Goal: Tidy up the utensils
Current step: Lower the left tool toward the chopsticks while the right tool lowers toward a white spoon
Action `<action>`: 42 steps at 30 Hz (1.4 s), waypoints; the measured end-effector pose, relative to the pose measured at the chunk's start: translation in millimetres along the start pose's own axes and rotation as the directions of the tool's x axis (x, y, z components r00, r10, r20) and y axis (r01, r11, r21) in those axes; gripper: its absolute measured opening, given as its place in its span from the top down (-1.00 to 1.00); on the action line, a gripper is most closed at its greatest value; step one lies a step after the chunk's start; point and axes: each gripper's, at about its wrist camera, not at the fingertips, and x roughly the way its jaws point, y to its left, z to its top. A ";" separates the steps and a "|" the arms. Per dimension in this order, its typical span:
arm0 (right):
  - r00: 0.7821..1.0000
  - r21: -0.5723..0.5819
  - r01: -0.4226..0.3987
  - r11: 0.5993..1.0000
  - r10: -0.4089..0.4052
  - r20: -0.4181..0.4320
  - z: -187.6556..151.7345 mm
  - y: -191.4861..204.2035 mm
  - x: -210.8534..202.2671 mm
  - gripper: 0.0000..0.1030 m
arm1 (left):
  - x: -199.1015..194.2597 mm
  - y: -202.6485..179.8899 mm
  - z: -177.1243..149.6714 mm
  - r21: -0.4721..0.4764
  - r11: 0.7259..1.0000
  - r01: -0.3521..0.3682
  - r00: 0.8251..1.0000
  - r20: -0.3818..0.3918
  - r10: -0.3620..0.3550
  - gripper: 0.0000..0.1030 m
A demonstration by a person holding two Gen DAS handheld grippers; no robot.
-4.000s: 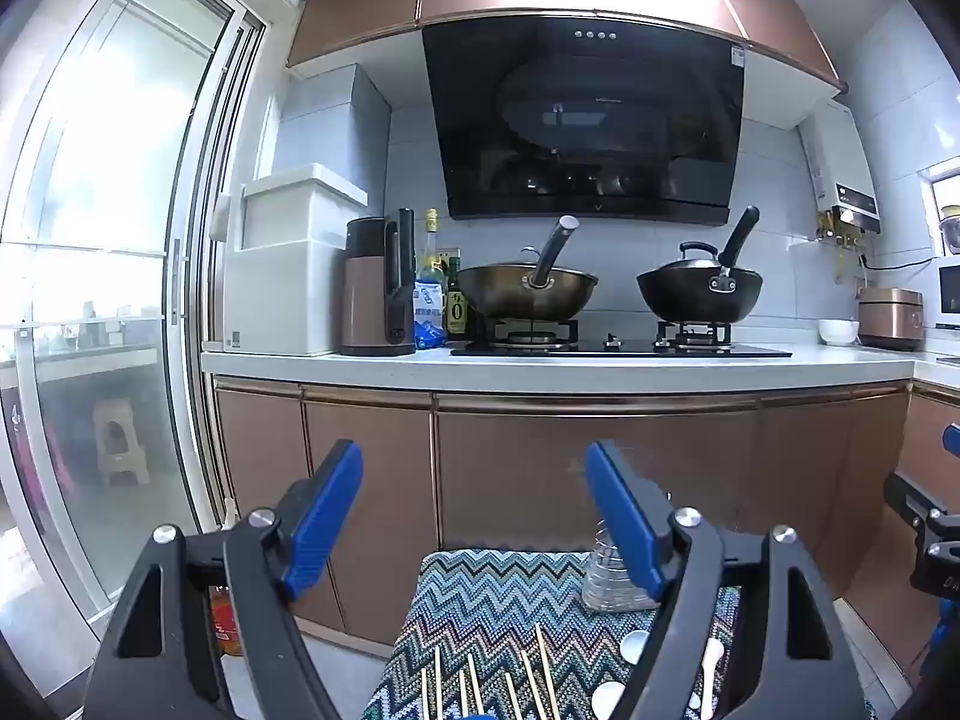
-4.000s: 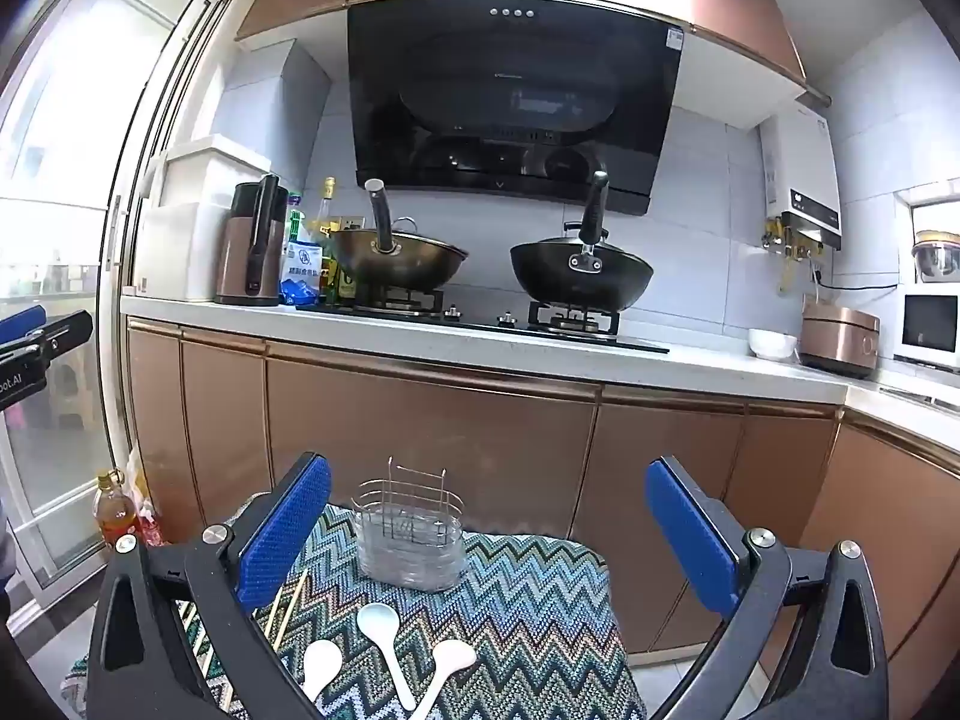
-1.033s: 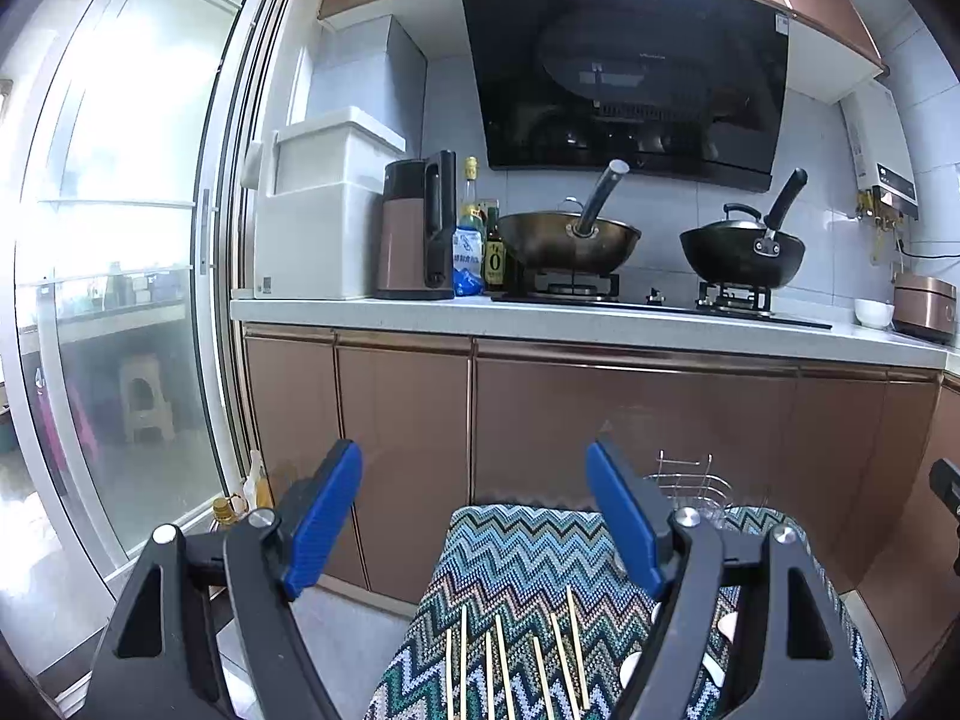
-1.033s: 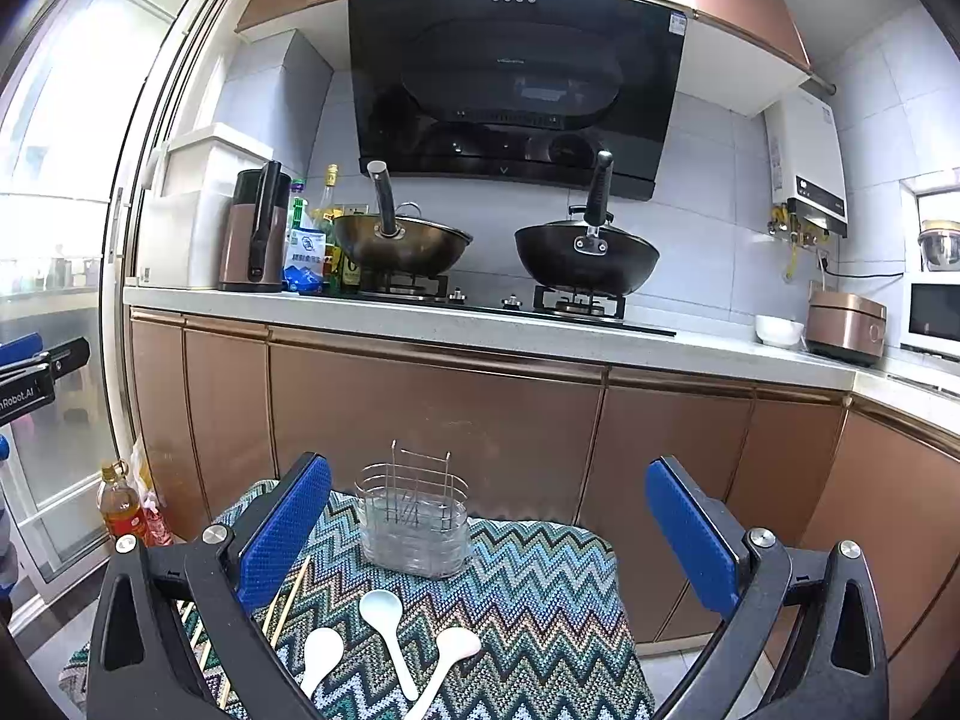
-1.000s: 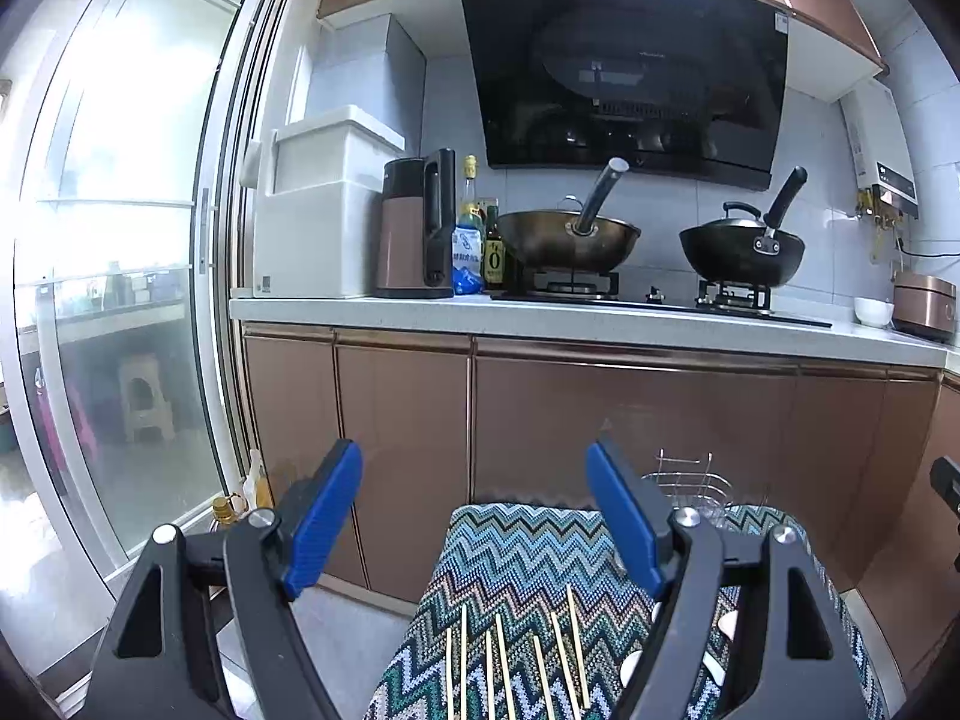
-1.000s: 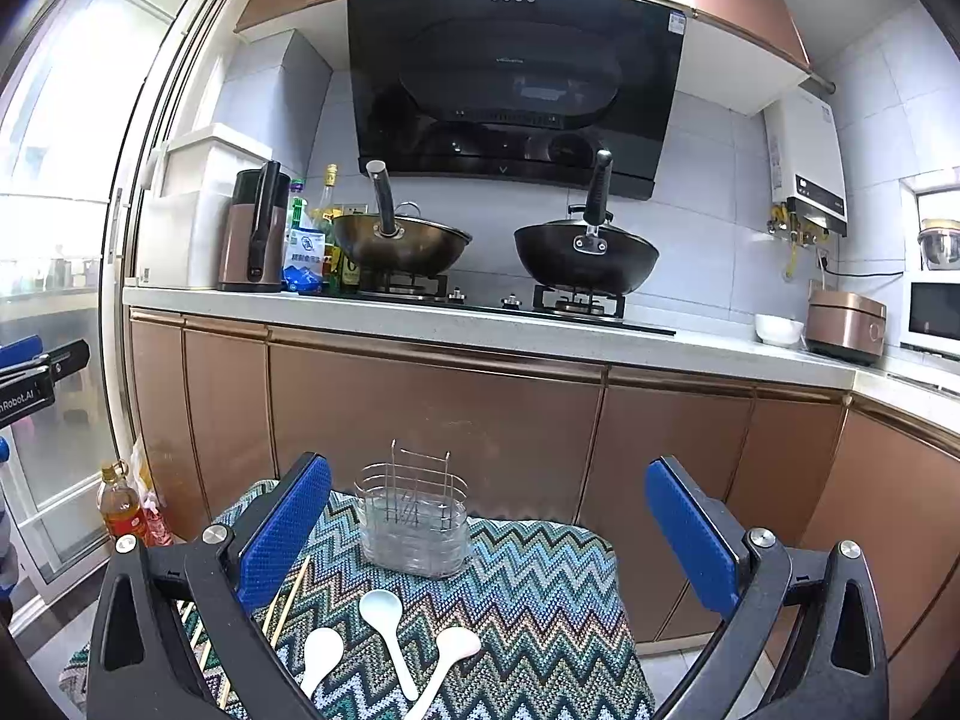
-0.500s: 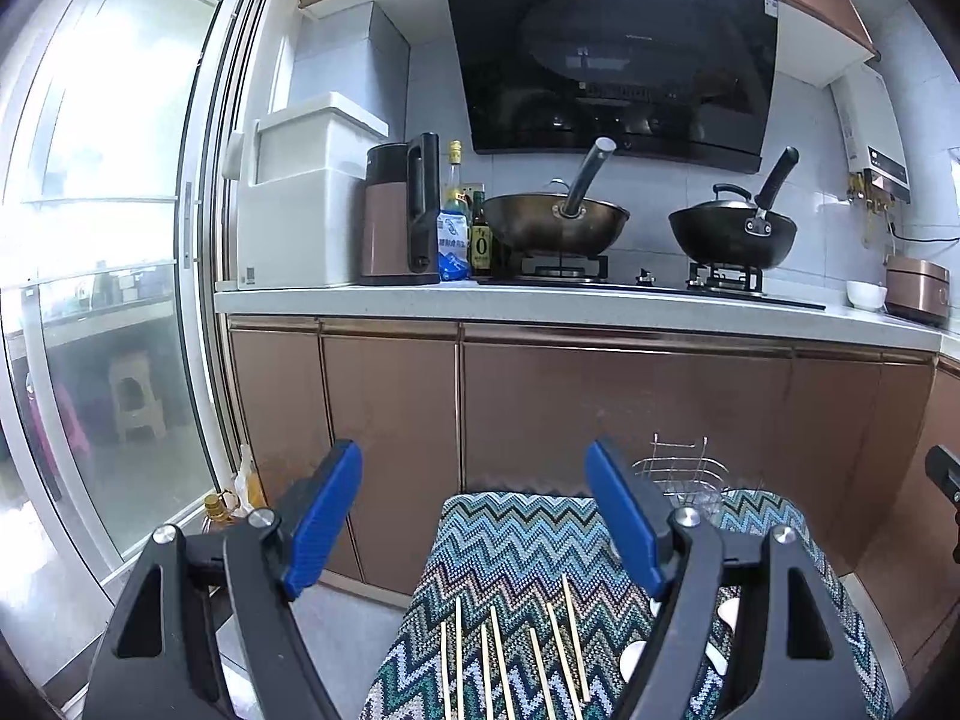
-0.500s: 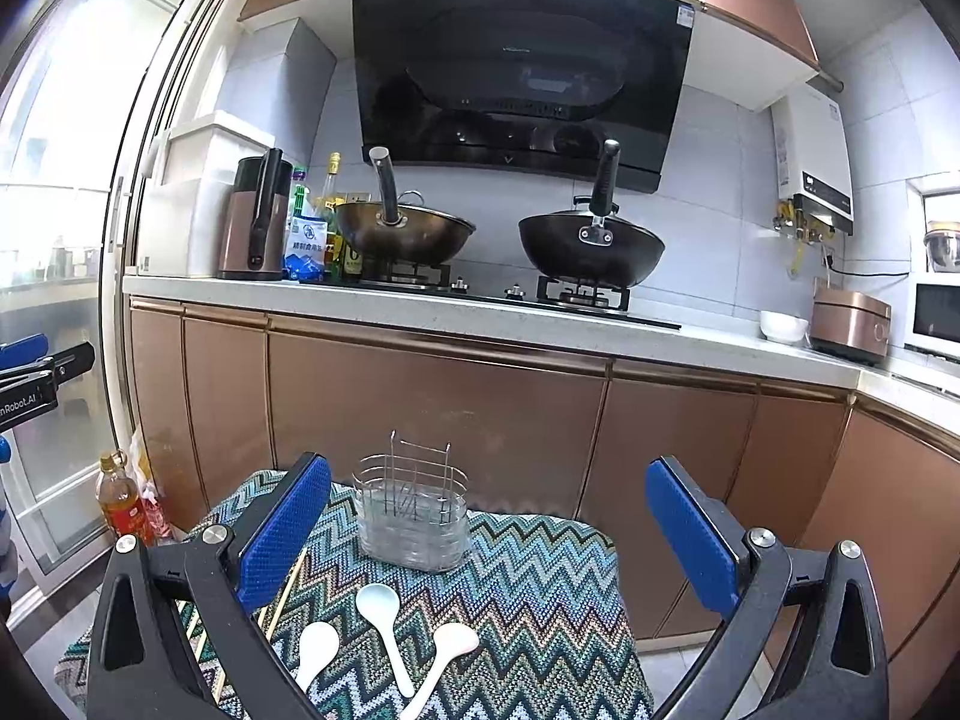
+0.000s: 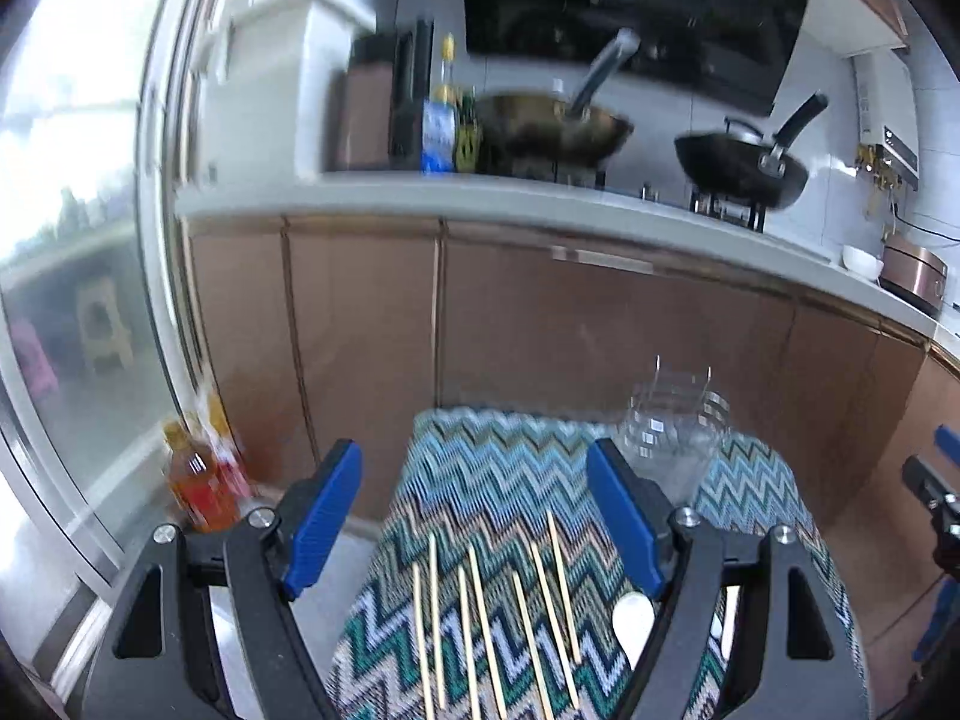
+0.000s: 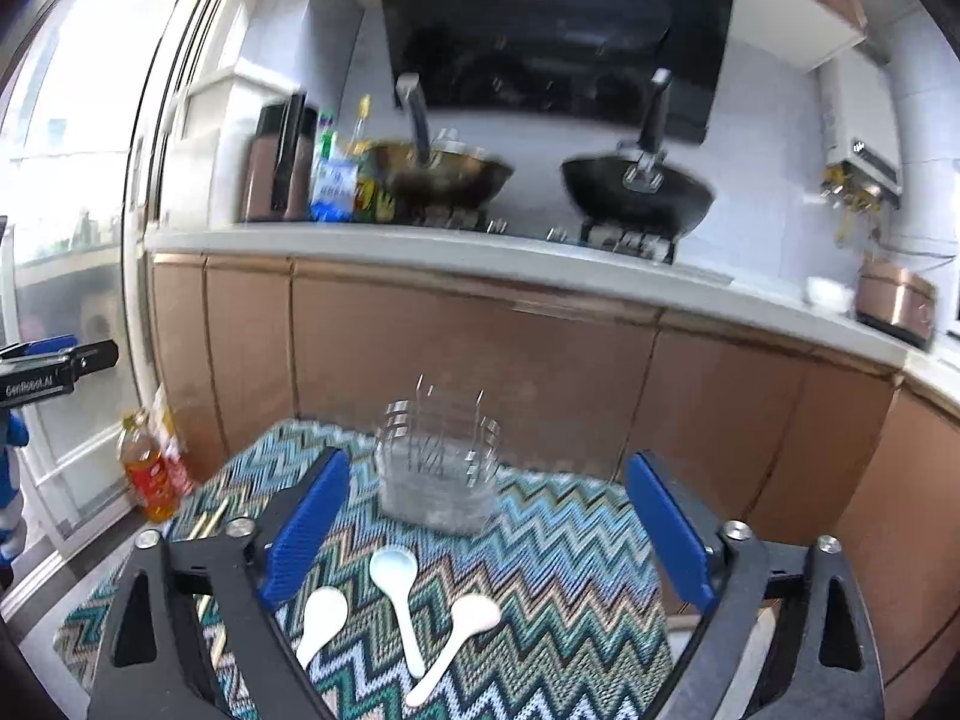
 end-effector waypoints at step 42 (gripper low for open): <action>0.663 0.152 -0.497 0.854 0.487 -0.568 -94.1 15.6 258.4 0.22 | 254.0 37.8 -103.9 -0.117 0.993 -0.010 0.634 -0.769 -0.084 0.67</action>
